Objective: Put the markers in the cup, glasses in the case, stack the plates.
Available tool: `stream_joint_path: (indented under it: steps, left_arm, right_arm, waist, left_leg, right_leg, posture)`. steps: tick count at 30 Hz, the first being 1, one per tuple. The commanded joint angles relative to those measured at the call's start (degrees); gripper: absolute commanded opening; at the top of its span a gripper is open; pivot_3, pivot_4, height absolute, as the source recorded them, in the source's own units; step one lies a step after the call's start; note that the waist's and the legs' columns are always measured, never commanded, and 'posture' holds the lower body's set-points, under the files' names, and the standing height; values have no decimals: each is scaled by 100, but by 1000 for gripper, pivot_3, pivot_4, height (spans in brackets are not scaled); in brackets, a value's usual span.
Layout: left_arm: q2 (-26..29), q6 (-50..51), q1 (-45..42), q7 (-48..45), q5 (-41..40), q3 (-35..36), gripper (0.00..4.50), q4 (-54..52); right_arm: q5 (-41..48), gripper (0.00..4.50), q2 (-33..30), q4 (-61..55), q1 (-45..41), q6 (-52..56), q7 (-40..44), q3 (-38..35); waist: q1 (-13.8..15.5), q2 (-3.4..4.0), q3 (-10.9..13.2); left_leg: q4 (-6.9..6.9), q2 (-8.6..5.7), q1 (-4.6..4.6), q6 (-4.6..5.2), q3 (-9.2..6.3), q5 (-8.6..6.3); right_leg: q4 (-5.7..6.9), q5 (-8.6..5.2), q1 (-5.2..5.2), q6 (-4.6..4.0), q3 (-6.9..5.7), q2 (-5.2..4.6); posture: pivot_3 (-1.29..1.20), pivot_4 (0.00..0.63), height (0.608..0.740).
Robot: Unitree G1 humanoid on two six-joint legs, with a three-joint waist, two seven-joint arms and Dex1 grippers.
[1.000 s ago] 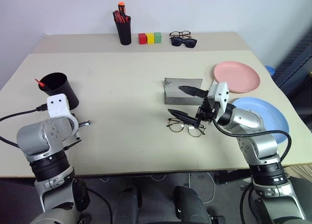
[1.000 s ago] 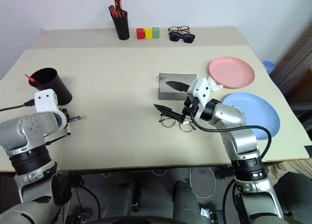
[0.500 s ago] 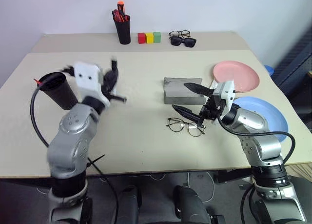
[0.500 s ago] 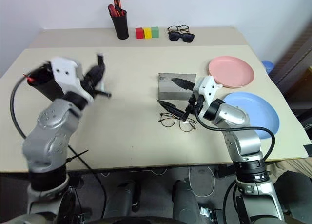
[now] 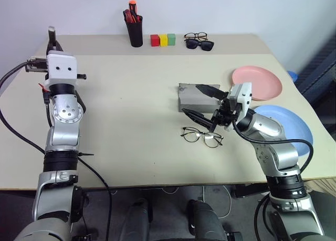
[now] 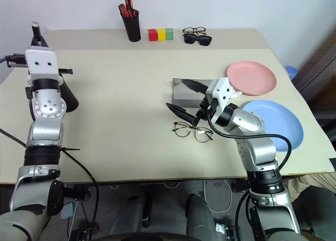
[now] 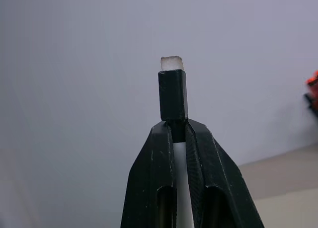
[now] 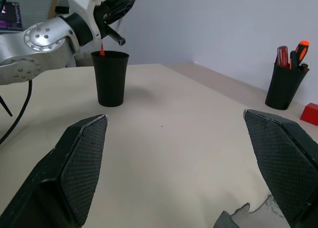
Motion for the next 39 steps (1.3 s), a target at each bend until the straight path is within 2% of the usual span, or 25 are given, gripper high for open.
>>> stream_joint_path:
  steps: [1, 9, 15, 18, 20, 25, 26, 28, 32, 36, 39]
  left_arm:
    - [179, -243, -14, 97, 101, 65, 11, 196]
    - [45, -347, 289, 111, 100, -22, 11, 434]
    - [-114, -387, 409, -22, -113, 21, 2582, 415]
    - [-236, -242, 363, -347, -430, 49, 2582, 173]
    - [-396, 334, 180, -984, -957, -19, 2582, -284]
    - [-311, 2848, -627, -3455, -1999, -864, 2582, -1302]
    - [-388, 3185, -793, -3959, -2391, -952, 2582, -1352]
    - [-446, 3204, -1090, -5067, -2697, -1354, 2582, -1218]
    - [-549, 2921, -1839, -6768, -2339, -2352, 2582, 96]
    - [-856, 1910, -2726, -7992, -1747, -3106, 2582, 1950]
    - [-1352, 1156, -3460, -7896, -1183, -3388, 2582, 3521]
  right_arm:
    - [16, 4500, 4, -70, 49, -181, 41, -107]
    - [-30, 4500, -2, 84, 142, -365, 112, -101]
    - [-10, 4500, -39, -51, 145, -257, 52, -109]
    - [3, 4500, -68, -125, 152, -195, 9, -126]
    - [10, 4500, -105, -225, 188, -129, -52, -158]
    - [4, 4500, -289, -617, 537, 32, -326, -422]
    - [4, 4500, -329, -722, 651, 68, -404, -495]
    - [8, 4500, -415, -962, 950, 152, -571, -662]
    - [-39, 4500, -639, -1406, 1666, 301, -828, -1057]
    - [-66, 4500, -866, -1879, 2597, 462, -1046, -1596]
    - [21, 4500, -793, -2373, 3379, 547, -1278, -2092]
  waist:
    - [-7, 0, 0]
    - [-16, 0, 0]
    - [-12, 0, 0]
    - [-7, 0, 0]
    - [9, 0, 0]
    - [101, -4, 2]
    - [120, -3, 2]
    - [121, -3, 2]
    - [105, -2, 1]
    - [96, -3, 4]
    - [141, -9, 8]
  left_leg:
    - [-1, 0, 0, 0, 0, 0]
    - [-1, 1, 1, 0, 2, 0]
    - [-2, 2, 1, -1, 2, 0]
    - [0, 2, 0, -1, 2, 0]
    - [0, 2, 0, -1, 2, 0]
    - [4, 1, -4, -1, 2, 0]
    - [5, 0, -4, -2, 3, 0]
    - [5, -2, -3, -1, 3, 0]
    - [5, -1, 0, 0, 4, 0]
    - [6, 0, -1, 2, 4, -1]
    - [7, 0, -11, 7, 3, -3]
  right_leg:
    - [0, 1, -1, 1, 0, 0]
    - [2, 2, -1, 2, 0, 0]
    - [3, 2, -3, 3, 0, 0]
    - [2, 2, -3, 3, 0, -1]
    - [2, 2, -3, 2, 0, -1]
    - [2, 1, -3, 1, 0, -1]
    - [1, 1, -2, 1, 0, -1]
    - [-4, -1, 2, -2, 0, -1]
    - [-3, -10, 2, -17, 0, -1]
    - [-2, -12, -4, -20, 1, 0]
    - [-5, -15, -8, -18, 1, 0]
  posture:
    - [0, 150, 740]
    - [0, 150, 740]
    - [0, 150, 740]
    - [0, 150, 740]
    - [0, 150, 740]
    - [0, 150, 740]
    - [0, 150, 740]
    - [0, 150, 740]
    - [0, 150, 740]
    - [0, 150, 740]
    - [0, 150, 740]
